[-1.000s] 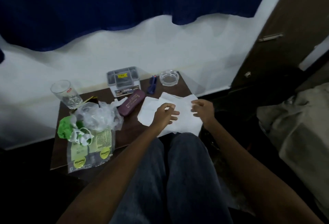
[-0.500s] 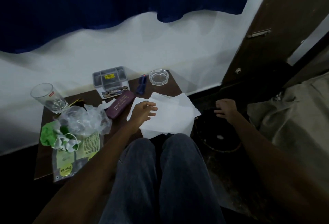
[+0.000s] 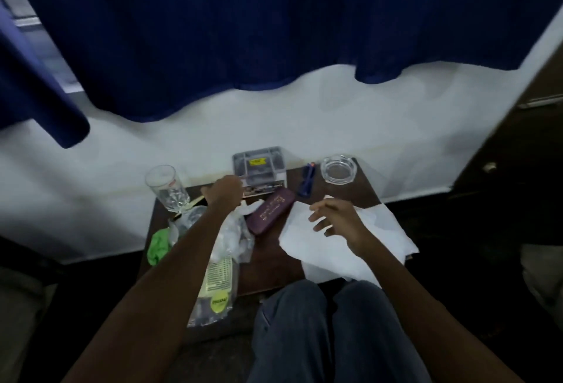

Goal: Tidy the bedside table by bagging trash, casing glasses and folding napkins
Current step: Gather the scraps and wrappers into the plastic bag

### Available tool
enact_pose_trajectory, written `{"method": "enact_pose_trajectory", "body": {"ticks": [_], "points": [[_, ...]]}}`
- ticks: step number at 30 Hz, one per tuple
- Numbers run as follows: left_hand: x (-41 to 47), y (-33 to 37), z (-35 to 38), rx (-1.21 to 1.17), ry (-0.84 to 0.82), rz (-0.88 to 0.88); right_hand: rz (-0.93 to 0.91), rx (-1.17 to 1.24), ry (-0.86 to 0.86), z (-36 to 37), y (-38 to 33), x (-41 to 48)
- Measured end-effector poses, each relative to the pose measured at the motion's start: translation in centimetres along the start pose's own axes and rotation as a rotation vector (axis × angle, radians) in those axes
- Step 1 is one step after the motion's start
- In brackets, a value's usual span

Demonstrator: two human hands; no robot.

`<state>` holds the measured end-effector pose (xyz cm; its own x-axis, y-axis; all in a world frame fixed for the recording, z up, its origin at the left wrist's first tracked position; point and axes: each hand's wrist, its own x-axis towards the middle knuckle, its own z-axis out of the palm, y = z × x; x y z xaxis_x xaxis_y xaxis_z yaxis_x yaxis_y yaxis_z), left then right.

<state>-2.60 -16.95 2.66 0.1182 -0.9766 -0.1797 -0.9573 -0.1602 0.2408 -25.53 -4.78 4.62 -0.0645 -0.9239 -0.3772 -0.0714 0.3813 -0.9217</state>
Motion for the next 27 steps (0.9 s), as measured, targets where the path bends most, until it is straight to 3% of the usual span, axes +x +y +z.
{"method": "enact_pose_trajectory", "body": {"ticks": [2, 7, 10, 14, 19, 22, 27], "points": [[0.1, -0.7, 1.2, 0.223, -0.103, 0.056, 0.007, -0.047, -0.043, 1.6, 0.1, 0.4], [1.0, -1.1, 4.1, 0.376, -0.305, 0.106, 0.056, -0.091, -0.074, 2.7, 1.0, 1.2], [1.2, -0.4, 4.4, 0.413, -0.301, 0.098, 0.103, -0.097, -0.06, 2.1, 1.8, 1.6], [1.2, 0.1, 3.4, 0.427, -0.177, 0.176, 0.192, -0.114, -0.033, 1.2, 2.1, 2.3], [0.5, 1.4, -0.2, -0.03, -0.053, 0.245, 0.134, -0.06, 0.031, 0.8, 1.8, 1.9], [-1.0, 3.2, -2.1, -0.391, -0.207, 0.359, 0.01, 0.04, 0.058, 0.9, 0.7, 0.9], [-4.8, 7.1, -2.1, -0.562, -0.419, 0.567, -0.116, 0.139, 0.033, 0.0, -1.3, -0.2]]}}
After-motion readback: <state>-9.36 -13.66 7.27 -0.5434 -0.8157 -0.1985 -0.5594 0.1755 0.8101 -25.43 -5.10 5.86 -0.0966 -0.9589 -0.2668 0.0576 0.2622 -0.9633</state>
